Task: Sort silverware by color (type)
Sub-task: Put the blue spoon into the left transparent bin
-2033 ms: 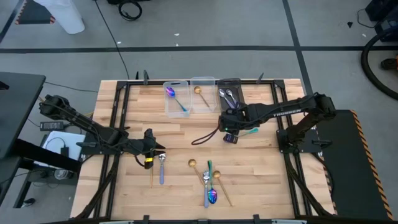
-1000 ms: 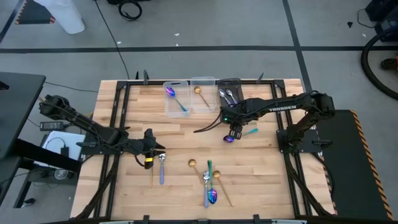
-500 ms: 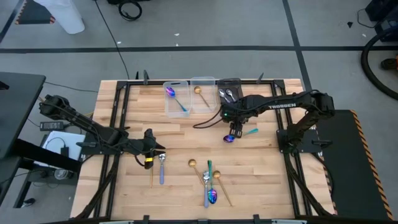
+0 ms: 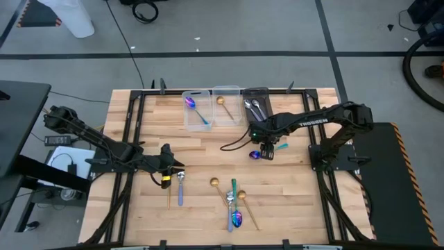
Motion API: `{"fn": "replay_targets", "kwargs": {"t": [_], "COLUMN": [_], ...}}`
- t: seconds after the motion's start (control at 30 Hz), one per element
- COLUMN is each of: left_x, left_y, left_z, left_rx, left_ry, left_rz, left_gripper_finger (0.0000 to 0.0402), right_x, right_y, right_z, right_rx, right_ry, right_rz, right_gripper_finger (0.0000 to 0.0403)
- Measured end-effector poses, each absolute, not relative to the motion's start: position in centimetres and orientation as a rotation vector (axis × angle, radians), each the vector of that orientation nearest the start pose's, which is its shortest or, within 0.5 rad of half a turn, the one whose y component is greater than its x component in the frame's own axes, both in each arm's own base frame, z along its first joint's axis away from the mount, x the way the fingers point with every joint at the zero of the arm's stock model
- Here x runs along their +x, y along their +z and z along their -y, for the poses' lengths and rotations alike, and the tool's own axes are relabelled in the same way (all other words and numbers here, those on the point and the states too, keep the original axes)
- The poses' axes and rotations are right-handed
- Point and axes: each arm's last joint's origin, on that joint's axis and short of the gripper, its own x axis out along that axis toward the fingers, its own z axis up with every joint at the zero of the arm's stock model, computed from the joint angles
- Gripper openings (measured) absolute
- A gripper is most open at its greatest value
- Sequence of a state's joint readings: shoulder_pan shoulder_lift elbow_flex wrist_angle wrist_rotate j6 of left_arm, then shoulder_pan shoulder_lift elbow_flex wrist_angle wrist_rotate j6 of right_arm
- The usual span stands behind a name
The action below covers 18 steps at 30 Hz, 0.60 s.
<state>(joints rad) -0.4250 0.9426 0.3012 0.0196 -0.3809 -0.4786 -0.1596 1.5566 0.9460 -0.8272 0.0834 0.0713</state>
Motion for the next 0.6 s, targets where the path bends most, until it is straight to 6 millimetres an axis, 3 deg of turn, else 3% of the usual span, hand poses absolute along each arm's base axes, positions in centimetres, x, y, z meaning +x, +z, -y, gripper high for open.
{"fn": "replay_targets", "kwargs": {"t": [0.6], "left_x": [16.3], "left_y": [16.3], "left_z": [6.2], "left_rx": [-0.221], "left_ry": [0.094], "left_rz": [-0.566], "left_gripper_finger": [0.01], "right_x": [24.9], "right_y": [15.7], "right_z": [4.8], "right_rx": [0.188], "right_ry": [-0.121], "right_rz": [-1.421], "right_gripper_finger": [0.018]}}
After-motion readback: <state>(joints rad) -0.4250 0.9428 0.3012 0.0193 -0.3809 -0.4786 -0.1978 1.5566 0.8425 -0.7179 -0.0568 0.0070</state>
